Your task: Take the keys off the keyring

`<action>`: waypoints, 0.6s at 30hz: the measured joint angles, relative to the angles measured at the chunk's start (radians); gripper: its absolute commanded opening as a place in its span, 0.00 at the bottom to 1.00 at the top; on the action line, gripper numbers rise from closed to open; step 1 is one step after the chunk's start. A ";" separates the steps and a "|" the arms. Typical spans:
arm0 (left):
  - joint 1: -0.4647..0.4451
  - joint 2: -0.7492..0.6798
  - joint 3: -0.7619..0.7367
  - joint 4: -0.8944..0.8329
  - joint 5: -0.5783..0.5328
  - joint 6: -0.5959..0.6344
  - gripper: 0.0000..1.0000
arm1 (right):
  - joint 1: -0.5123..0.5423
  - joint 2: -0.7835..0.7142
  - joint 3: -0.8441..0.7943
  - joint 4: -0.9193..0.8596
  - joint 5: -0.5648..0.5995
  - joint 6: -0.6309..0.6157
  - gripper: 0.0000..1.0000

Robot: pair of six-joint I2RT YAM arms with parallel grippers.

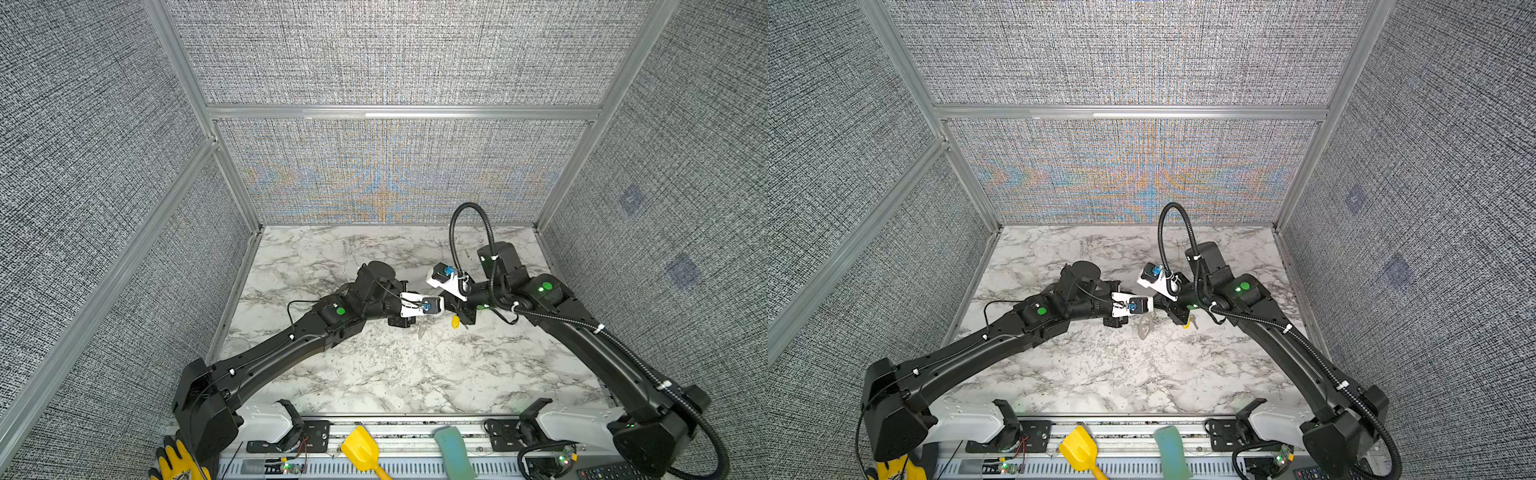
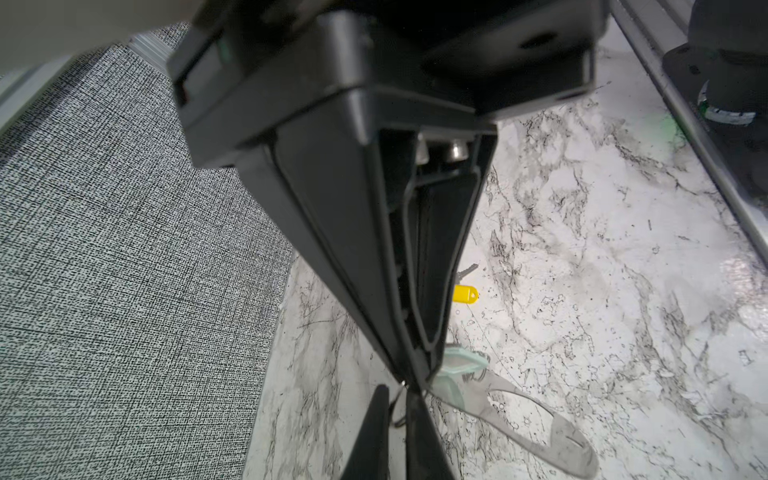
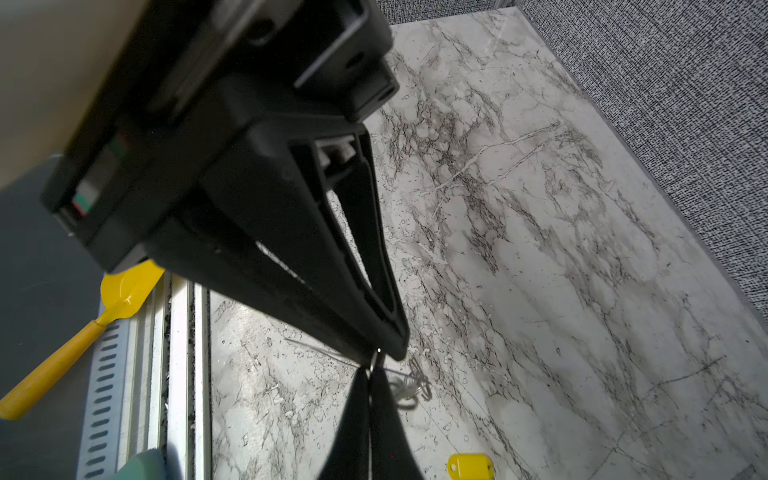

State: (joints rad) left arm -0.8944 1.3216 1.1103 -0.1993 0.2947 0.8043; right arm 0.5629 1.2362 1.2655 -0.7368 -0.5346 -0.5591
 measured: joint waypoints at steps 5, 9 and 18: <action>-0.002 0.004 0.000 -0.006 0.005 -0.003 0.00 | 0.001 0.001 0.000 -0.008 0.007 -0.016 0.00; -0.002 0.004 0.000 -0.006 0.018 -0.025 0.00 | 0.001 -0.007 -0.006 -0.005 0.013 -0.022 0.15; 0.051 -0.008 -0.040 0.050 0.120 -0.160 0.00 | -0.007 -0.133 -0.091 0.084 0.104 -0.023 0.34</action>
State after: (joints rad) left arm -0.8436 1.3136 1.0702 -0.1490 0.4149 0.6441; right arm 0.5560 1.1034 1.1744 -0.6525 -0.4309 -0.5819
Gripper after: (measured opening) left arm 0.050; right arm 0.330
